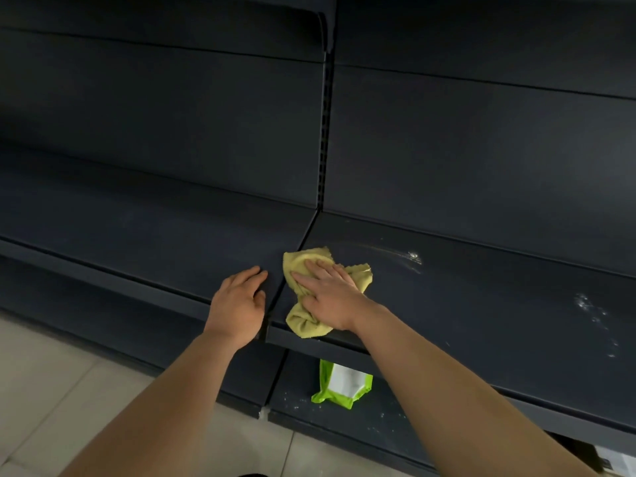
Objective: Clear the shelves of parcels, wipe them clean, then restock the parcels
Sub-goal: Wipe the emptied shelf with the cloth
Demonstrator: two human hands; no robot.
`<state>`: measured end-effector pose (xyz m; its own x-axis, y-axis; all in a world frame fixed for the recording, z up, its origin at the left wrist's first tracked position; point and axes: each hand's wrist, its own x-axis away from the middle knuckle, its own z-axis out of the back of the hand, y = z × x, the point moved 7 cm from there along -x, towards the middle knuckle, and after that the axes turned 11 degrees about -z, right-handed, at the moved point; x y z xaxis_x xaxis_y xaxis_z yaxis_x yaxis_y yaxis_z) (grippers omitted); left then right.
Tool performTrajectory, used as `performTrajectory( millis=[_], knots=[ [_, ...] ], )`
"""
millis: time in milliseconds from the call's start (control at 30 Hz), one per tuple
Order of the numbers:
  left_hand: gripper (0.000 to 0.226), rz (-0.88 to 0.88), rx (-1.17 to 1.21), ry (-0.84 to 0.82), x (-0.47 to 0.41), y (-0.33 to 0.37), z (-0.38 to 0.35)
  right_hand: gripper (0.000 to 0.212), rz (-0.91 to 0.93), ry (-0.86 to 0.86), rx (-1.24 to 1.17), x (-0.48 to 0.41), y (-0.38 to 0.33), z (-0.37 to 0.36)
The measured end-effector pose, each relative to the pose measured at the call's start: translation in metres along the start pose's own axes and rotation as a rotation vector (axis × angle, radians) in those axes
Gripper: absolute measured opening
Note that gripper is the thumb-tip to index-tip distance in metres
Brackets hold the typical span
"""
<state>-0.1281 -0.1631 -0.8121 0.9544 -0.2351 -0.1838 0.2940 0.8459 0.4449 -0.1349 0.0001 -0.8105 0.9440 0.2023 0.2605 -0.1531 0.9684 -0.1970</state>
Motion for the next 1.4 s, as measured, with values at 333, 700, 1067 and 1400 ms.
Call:
performTrajectory(
  millis=[333, 700, 1067, 1400],
  knots=[
    [0.046, 0.054, 0.098, -0.045, 0.004, 0.008, 0.003, 0.051, 0.111, 0.087, -0.341, 0.06, 0.023, 0.008],
    [0.045, 0.033, 0.224, -0.05, 0.003, -0.003, 0.009, 0.054, -0.204, 0.097, -0.159, 0.034, 0.05, 0.01],
    [0.055, 0.021, 0.276, -0.064, 0.001, -0.009, 0.006, 0.056, 0.176, 0.121, 0.027, 0.053, -0.036, -0.015],
    [0.063, 0.05, 0.001, -0.226, 0.0, 0.009, -0.001, 0.059, 0.248, 0.163, -0.12, 0.109, 0.022, -0.014]
  ],
)
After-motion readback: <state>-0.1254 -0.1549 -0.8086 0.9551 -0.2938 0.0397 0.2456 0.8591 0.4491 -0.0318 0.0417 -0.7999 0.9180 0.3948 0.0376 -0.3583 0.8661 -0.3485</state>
